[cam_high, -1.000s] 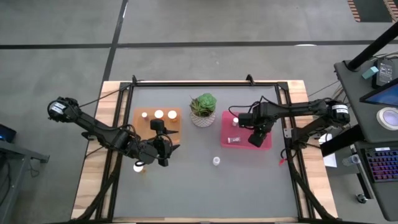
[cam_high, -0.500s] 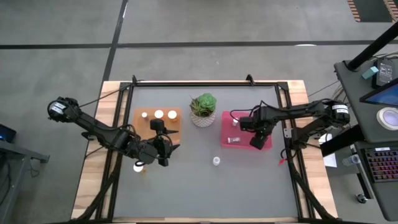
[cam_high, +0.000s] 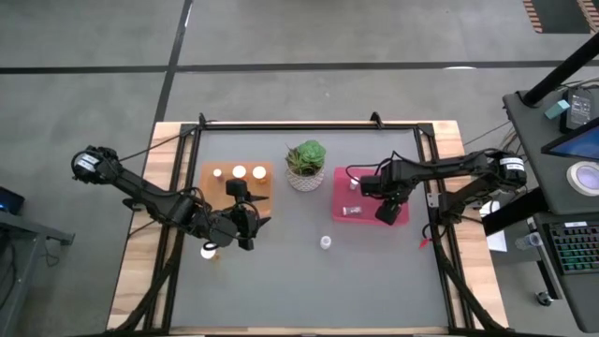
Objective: Pick and place medicine bottles into bin by pill shape (circle, oval)
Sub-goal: Put the large orange pill bottle in the orange bin
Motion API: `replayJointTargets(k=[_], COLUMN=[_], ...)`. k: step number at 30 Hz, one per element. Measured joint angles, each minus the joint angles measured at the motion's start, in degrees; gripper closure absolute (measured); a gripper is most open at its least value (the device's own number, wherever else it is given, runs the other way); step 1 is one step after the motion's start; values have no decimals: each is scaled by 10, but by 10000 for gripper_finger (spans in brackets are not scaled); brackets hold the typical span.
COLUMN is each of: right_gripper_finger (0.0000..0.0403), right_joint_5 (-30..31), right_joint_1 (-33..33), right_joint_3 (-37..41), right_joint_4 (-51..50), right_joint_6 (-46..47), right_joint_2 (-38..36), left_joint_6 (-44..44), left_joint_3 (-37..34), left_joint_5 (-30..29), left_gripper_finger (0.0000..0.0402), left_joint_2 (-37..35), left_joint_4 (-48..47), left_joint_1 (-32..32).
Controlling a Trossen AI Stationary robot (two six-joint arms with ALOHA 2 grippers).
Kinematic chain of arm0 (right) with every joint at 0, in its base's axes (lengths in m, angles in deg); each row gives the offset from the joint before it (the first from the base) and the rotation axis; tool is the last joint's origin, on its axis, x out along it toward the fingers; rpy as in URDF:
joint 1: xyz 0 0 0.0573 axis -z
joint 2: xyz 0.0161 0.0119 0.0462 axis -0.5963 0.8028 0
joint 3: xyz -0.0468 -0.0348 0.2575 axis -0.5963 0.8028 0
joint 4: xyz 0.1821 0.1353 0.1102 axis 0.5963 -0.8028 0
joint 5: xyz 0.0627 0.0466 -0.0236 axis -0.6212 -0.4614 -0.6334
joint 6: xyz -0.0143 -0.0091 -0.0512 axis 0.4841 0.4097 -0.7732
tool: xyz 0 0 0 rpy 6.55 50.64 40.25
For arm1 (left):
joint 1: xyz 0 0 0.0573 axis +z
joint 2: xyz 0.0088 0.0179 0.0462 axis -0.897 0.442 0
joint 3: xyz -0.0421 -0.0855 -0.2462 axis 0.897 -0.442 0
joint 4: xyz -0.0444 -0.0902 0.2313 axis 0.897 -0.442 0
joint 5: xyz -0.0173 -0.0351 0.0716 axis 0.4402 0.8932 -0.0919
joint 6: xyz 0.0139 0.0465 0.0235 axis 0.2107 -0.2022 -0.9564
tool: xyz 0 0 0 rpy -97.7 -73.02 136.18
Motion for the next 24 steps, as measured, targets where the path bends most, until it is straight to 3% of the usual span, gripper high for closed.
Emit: replayJointTargets(k=[16,24], right_gripper_finger=[207,214], right_joint_5=[8,69], right_joint_1=[-5,-66], right_joint_3=[-104,-150], right_joint_4=[-33,-18], right_joint_6=[31,69], right_joint_2=[-11,-40], left_joint_6=[0,0], left_joint_3=[0,-1], left_joint_5=[0,0], left_gripper_finger=[143,143], left_joint_2=[0,0], left_joint_4=[1,16], left_joint_1=[0,0])
